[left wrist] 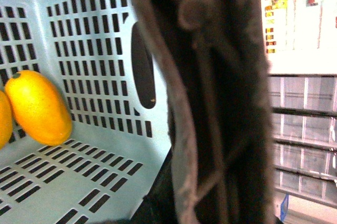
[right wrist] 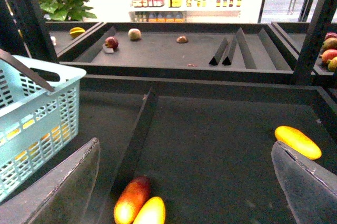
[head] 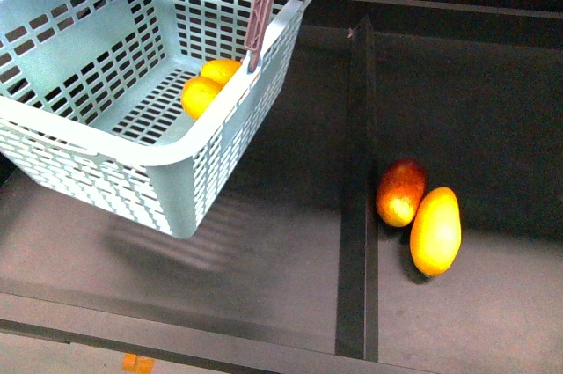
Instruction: Pick lemon and mango into basket
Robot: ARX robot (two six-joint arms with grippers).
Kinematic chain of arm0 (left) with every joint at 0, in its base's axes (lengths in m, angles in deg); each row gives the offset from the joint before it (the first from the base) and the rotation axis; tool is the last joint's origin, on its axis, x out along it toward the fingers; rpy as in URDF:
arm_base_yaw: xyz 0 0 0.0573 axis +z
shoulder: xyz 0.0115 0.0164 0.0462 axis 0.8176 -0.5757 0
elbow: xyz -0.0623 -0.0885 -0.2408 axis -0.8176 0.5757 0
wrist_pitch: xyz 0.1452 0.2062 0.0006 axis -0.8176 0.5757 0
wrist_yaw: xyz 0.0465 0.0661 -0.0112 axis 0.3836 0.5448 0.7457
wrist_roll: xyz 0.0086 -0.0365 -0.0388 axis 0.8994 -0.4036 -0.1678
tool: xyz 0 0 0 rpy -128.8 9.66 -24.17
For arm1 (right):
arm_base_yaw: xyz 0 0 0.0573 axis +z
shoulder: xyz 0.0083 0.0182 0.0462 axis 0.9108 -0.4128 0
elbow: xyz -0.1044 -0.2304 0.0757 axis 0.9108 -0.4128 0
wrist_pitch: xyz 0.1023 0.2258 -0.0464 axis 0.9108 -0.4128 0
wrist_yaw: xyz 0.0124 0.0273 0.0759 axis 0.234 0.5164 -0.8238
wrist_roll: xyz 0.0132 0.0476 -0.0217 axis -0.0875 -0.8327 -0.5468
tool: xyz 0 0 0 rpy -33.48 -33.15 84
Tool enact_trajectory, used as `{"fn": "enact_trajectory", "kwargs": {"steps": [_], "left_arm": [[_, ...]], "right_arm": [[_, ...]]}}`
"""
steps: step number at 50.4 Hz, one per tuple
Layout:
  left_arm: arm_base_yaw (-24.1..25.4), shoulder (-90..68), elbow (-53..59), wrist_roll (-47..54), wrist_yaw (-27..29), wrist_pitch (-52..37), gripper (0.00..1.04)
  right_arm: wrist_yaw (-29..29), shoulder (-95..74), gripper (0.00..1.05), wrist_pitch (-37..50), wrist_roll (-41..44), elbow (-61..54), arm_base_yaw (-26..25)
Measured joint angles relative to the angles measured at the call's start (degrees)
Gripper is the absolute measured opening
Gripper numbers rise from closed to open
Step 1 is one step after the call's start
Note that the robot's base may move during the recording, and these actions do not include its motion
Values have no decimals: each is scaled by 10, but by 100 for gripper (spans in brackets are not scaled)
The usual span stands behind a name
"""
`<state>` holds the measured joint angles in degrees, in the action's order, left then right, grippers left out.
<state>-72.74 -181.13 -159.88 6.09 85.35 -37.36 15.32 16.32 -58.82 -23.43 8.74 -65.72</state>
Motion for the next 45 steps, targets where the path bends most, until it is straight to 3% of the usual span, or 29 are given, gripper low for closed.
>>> {"fn": "enact_trajectory", "kwargs": {"steps": [12,18,31,38,45], "left_arm": [[30,-124,-134,-10,-7,26,5],[27,-153,-140,-8,-44,40,5],[26,-138,-96,-19,-48,32,5],[25,-101,-40,-20,-30,1,35],[21,13,62,-37,36,-17,70]], "right_arm": [[0,0,96,0,0,0,0],[0,0,96,0,0,0,0],[0,0,96,0,0,0,0],[0,0,96,0,0,0,0],[0,0,96,0,0,0,0]]}}
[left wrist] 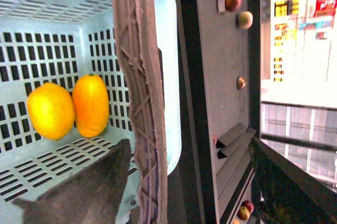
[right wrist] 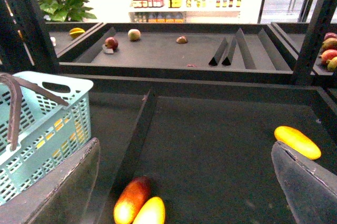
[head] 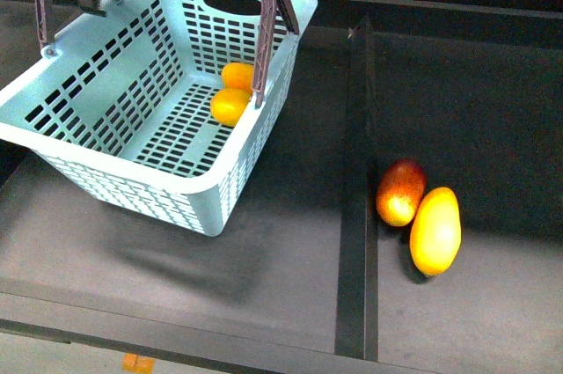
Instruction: Pick lemon and mango into basket
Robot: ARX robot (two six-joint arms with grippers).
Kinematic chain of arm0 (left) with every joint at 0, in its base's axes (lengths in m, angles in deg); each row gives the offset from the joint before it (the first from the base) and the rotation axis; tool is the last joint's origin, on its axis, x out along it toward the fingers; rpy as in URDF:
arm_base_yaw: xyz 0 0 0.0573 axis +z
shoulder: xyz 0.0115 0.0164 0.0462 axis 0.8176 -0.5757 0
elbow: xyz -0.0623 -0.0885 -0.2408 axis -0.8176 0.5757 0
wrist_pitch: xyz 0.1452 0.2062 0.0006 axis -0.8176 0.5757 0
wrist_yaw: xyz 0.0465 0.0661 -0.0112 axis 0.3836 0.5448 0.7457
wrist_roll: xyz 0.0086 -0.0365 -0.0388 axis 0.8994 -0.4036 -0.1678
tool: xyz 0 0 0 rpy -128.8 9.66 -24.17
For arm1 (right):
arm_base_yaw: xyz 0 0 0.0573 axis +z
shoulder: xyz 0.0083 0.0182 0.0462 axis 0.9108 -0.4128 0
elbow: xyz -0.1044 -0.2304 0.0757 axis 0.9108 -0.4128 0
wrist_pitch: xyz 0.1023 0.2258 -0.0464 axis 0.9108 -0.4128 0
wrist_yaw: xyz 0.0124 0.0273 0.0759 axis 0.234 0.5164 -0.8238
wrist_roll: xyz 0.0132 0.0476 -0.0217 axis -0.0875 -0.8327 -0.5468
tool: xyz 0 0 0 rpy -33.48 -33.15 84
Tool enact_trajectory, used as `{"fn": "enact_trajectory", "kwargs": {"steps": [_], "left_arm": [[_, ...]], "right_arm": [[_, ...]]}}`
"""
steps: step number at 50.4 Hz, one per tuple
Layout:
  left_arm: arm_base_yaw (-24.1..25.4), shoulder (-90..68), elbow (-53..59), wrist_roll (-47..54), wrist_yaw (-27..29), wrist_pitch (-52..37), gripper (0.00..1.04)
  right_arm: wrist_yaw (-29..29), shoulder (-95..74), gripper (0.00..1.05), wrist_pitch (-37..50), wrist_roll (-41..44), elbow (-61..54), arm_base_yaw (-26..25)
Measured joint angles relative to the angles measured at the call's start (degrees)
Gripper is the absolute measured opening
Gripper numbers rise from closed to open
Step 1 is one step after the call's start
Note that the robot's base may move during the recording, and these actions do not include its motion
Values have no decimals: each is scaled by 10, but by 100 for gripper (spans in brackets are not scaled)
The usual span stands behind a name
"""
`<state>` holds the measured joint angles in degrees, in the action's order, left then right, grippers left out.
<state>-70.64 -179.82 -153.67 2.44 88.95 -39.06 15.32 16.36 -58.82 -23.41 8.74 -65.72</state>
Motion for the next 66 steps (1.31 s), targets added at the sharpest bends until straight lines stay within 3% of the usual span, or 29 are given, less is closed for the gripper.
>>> {"fn": "enact_trajectory", "kwargs": {"steps": [6,10,14,16,18,20,23,28,33,50,53,57,66], "left_arm": [[-16,103,71,-5,71,94,99],[-40,139,69,-3,98,157,98],[-52,149,72,21,97,154,96],[-44,160,145,179,54,-49,85],[-34,172,209,296,39,-175,78],[-16,203,294,491,27,-309,67],[8,254,372,674,11,-403,52],[37,322,464,801,-16,-436,28],[58,375,537,835,-43,-442,3],[111,559,669,847,-92,-393,3],[139,581,683,848,-129,-383,3],[155,589,705,848,-130,-403,3],[156,664,725,849,-135,-344,3]], "right_arm": [[0,0,96,0,0,0,0],[0,0,96,0,0,0,0],[0,0,96,0,0,0,0],[0,0,96,0,0,0,0],[0,0,96,0,0,0,0],[0,0,96,0,0,0,0],[0,0,96,0,0,0,0],[0,0,96,0,0,0,0],[0,0,96,0,0,0,0],[0,0,96,0,0,0,0],[0,0,96,0,0,0,0],[0,0,96,0,0,0,0],[0,0,96,0,0,0,0]]}}
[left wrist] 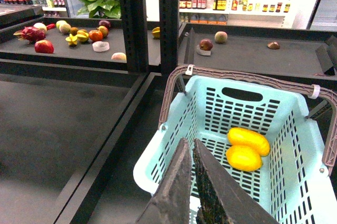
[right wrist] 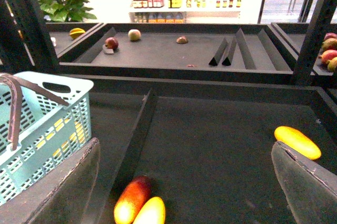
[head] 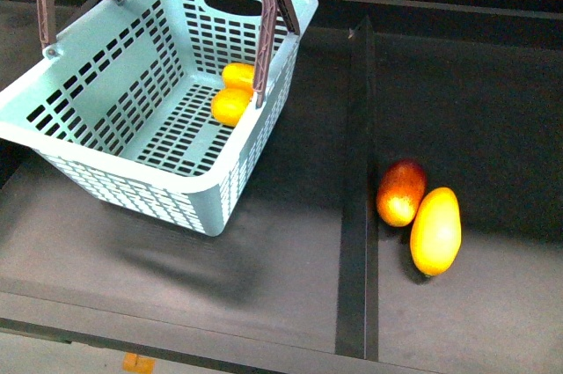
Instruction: Pick lemon and mango into basket
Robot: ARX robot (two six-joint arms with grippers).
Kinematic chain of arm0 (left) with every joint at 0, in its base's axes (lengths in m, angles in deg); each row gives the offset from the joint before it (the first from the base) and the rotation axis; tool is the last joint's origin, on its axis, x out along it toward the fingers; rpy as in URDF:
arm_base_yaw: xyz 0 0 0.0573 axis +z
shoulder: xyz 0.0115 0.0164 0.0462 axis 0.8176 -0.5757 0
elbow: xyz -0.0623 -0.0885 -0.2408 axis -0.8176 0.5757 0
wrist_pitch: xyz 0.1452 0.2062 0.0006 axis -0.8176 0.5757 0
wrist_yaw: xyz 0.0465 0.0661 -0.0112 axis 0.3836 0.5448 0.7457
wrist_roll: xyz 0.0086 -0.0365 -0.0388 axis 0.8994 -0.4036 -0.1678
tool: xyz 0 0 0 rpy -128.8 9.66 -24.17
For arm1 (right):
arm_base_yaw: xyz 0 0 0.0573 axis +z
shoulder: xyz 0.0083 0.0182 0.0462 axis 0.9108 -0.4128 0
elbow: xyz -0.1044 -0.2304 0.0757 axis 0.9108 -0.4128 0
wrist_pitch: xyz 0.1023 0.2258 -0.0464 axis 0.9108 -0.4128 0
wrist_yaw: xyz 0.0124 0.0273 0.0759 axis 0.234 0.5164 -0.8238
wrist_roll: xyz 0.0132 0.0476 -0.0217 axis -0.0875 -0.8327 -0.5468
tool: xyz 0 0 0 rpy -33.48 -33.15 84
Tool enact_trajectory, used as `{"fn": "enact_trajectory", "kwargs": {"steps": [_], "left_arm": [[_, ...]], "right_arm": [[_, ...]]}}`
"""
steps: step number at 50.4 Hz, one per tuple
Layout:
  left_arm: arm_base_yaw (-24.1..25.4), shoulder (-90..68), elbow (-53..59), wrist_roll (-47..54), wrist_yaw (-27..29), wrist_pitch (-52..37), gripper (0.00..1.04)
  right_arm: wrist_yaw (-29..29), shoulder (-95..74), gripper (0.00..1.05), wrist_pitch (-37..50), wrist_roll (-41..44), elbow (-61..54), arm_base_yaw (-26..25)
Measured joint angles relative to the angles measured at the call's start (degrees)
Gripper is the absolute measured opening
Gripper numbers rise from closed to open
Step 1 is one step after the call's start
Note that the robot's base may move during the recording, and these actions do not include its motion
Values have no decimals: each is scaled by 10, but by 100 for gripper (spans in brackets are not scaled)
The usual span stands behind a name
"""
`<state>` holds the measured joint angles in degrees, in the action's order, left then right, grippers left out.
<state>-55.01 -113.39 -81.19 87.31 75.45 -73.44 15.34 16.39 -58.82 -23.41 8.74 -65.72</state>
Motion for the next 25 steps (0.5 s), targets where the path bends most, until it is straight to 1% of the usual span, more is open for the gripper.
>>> {"fn": "enact_trajectory", "kwargs": {"steps": [25], "left_arm": [[0,213,9,0,0,193,3]], "right_arm": [[0,0,96,0,0,0,0]]}}
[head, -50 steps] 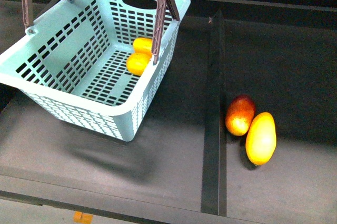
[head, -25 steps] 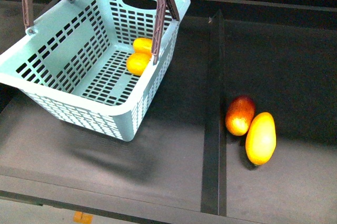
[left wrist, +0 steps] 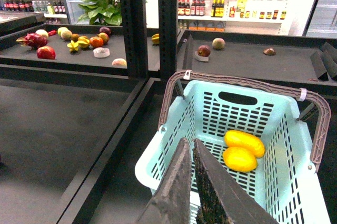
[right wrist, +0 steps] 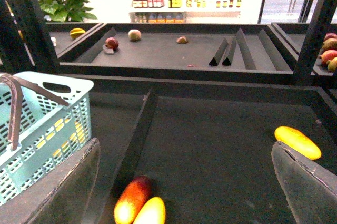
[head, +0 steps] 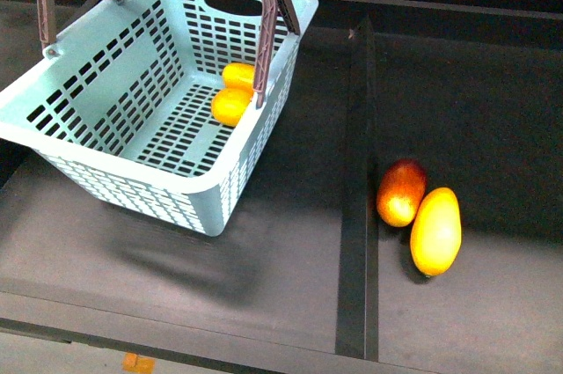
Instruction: Pick lemon and mango into basket
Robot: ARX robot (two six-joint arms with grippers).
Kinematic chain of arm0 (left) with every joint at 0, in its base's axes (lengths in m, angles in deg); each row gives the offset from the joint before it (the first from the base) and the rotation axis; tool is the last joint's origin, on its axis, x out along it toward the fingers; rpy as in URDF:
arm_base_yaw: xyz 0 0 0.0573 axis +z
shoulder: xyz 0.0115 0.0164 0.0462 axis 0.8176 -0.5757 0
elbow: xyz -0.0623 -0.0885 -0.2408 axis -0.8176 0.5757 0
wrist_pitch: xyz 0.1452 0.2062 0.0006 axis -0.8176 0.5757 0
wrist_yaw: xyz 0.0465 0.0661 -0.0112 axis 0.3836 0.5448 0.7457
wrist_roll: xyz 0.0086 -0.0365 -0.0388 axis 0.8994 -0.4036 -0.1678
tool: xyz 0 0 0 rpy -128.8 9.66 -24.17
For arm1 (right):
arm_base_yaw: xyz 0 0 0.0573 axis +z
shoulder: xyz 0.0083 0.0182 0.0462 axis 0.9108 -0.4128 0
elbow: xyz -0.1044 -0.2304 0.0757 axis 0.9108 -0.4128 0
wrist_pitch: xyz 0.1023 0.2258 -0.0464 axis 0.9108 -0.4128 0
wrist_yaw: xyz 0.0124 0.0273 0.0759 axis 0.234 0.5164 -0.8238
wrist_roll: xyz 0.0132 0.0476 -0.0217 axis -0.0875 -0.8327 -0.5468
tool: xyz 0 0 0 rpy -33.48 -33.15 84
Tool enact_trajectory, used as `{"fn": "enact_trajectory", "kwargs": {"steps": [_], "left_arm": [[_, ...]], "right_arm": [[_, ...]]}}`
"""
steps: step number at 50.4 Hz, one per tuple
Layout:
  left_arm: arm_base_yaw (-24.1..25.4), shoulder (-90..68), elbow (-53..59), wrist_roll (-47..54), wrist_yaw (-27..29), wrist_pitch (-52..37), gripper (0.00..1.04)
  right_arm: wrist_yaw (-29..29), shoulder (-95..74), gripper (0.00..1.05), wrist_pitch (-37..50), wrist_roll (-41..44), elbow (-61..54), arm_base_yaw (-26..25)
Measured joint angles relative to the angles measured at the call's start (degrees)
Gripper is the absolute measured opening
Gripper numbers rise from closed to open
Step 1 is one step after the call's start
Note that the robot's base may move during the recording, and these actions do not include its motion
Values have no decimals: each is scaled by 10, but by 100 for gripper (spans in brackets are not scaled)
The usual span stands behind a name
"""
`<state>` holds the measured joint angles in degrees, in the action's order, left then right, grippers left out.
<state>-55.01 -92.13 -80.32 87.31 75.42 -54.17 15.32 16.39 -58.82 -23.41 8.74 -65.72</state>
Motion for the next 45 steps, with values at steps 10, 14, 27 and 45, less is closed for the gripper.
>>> {"fn": "enact_trajectory", "kwargs": {"steps": [10,14,27,45], "left_arm": [[0,68,0,0,0,65,3],[0,85,0,0,0,82,3],[0,141,0,0,0,137,3],[0,259,0,0,0,259,3]], "right_arm": [[0,0,96,0,0,0,0],[0,0,96,0,0,0,0],[0,0,96,0,0,0,0],[0,0,96,0,0,0,0]]}}
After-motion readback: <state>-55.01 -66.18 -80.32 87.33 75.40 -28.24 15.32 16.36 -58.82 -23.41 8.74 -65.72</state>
